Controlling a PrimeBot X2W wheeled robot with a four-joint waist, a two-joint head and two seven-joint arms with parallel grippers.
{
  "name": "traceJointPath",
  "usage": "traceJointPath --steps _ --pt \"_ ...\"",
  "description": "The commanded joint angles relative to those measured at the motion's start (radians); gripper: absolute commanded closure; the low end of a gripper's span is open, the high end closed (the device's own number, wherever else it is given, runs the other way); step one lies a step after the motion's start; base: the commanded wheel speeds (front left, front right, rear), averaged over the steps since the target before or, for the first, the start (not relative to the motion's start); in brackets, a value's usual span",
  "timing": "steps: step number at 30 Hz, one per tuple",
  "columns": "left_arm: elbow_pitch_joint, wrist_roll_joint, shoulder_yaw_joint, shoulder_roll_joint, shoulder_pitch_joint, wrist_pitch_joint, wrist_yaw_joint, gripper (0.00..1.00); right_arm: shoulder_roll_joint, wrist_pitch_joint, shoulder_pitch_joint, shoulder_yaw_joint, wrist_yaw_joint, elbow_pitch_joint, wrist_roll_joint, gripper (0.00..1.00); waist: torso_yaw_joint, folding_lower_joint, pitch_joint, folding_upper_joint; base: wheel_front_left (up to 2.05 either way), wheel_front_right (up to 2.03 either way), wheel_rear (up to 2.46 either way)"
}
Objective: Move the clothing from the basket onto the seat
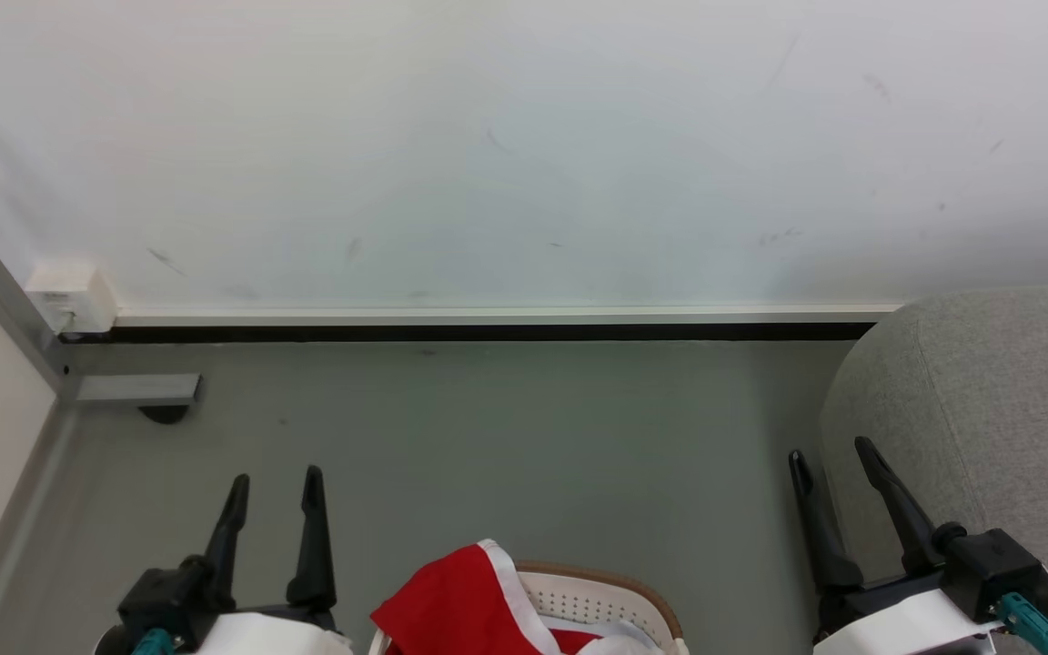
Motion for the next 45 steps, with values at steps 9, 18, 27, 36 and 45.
traceJointPath --steps 9,18,27,36,45 --pt "0.008 0.071 -0.007 0.009 0.005 -0.018 0.009 0.0 0.003 -0.019 -0.011 0.012 -0.002 0.006 -0.054 0.0 0.0 0.0 -0.001 -0.0001 0.0 0.0 0.0" --pt "0.015 0.064 -0.006 0.008 0.004 -0.018 0.008 0.0 0.006 -0.019 -0.013 0.013 -0.002 0.011 -0.036 0.0 -0.001 0.0 -0.002 -0.0001 0.0 0.0 0.0" --pt "0.016 0.06 -0.002 0.008 0.005 -0.018 0.004 0.0 0.007 -0.019 -0.016 0.016 -0.002 0.011 -0.03 0.0 -0.007 0.0 -0.005 -0.0001 0.0 0.0 0.0" --pt "0.02 0.053 -0.008 0.008 -0.003 -0.018 -0.002 0.0 0.0 -0.017 -0.024 0.011 -0.002 -0.001 -0.021 0.0 -0.048 0.0 0.025 -0.0001 0.0 0.0 0.0" --pt "0.061 0.065 -0.037 0.008 -0.075 -0.018 -0.025 0.0 -0.01 -0.017 -0.063 -0.009 -0.002 -0.03 -0.022 0.0 -0.119 0.0 0.139 -0.0001 0.0 0.0 0.0"
